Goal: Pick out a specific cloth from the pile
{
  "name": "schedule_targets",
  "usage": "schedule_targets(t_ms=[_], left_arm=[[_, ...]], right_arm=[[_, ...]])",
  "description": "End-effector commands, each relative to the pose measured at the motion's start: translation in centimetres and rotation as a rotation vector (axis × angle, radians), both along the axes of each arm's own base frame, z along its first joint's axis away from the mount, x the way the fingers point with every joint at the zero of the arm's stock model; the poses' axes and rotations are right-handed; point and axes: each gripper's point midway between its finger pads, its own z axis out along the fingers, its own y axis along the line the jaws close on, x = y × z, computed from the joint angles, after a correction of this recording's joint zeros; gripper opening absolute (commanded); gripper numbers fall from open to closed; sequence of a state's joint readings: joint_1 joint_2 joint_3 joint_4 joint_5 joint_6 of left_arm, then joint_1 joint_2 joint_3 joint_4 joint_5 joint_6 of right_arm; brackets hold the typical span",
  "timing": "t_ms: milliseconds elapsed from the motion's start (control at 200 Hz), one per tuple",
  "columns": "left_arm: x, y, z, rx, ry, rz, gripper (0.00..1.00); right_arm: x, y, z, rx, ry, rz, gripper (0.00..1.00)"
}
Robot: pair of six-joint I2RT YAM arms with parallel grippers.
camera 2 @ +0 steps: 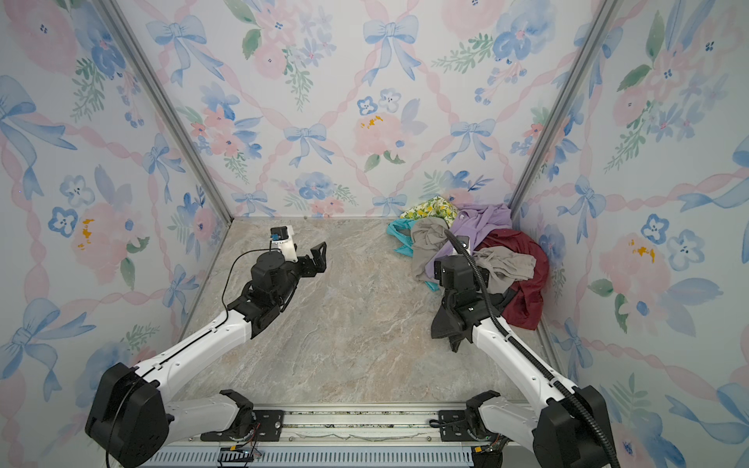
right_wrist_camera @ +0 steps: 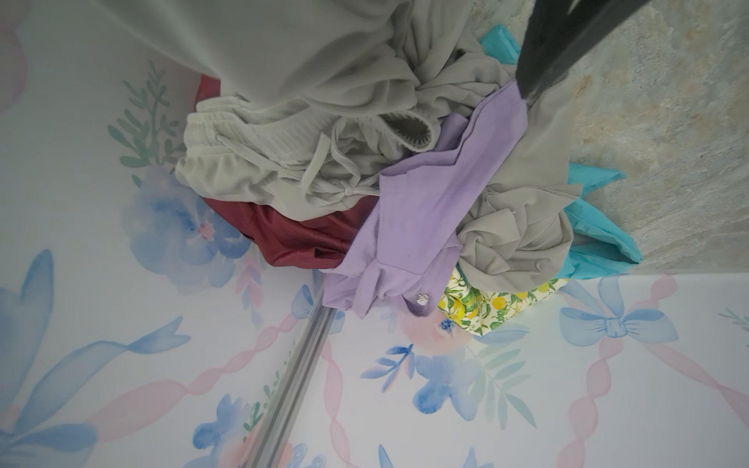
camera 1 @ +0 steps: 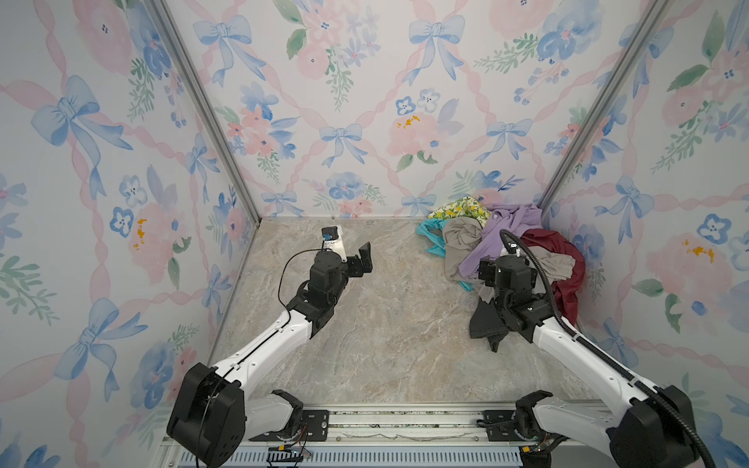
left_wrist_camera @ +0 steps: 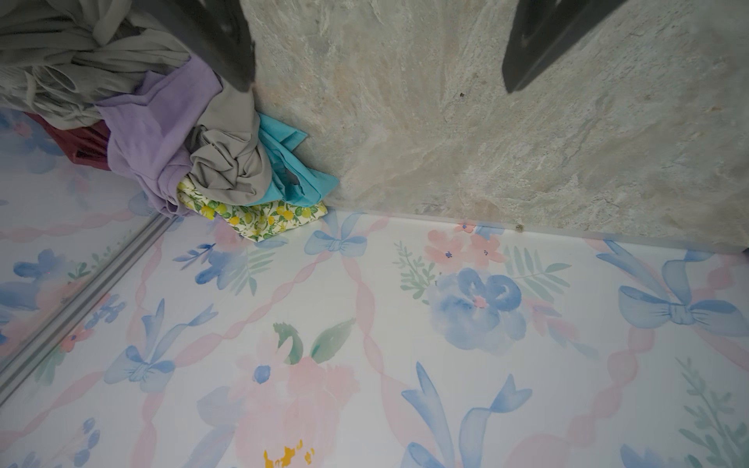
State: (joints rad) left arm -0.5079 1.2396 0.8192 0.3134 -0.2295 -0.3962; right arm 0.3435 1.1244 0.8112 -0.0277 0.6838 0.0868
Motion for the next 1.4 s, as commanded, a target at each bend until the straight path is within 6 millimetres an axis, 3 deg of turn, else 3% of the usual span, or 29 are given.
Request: schedule_targets(t_ms=[0, 105, 305, 415, 670, 855, 995, 1140, 1390], left_arm=[[-1.0, -3.1, -2.0, 0.091, 0.051, -0.107, 0.97], [-2.1, -5.6, -2.2, 0.126, 0.046, -0.193, 0.97], [-3.7, -7.0, -4.1, 0.154, 0.078, -0.274, 0.97], [-4.7, -8.3, -4.0, 0.176, 0.075, -0.327, 0.97], [-5.3, -9.2, -3.9, 0.172, 0.087, -0.380, 0.97], [-5.6, -9.5, -4.0, 0.180, 0.093, -0.392, 0.97], [-5.7, -9.7, -4.0, 0.176, 0.097, -0.404, 0.97], [-5.7, -9.9, -4.1, 0.169, 0.104, -0.414, 0.96], [-5.7, -10.0, -4.3, 0.171, 0.110, -0.412, 0.96]], right_arm=[[-2.2, -1.3, -0.3, 0.096, 0.093, -0.026, 0.97], [-3.0, -0.9, -0.4, 0.175, 0.147, 0.012, 0.97], [-4.7, -0.5, -2.3, 0.288, 0.298, 0.010, 0.97], [-5.6, -0.1, -3.2, 0.367, 0.366, 0.017, 0.97], [-7.5, 1.6, -5.2, 0.468, 0.536, 0.058, 0.97], [-10.0, 1.4, -7.1, 0.496, 0.651, 0.042, 0.97], [-11.6, 2.6, -8.6, 0.572, 0.740, 0.062, 0.97], [-11.7, 4.9, -9.8, 0.705, 0.792, 0.107, 0.97], [-9.5, 8.2, -10.5, 0.895, 0.724, 0.092, 0.97]])
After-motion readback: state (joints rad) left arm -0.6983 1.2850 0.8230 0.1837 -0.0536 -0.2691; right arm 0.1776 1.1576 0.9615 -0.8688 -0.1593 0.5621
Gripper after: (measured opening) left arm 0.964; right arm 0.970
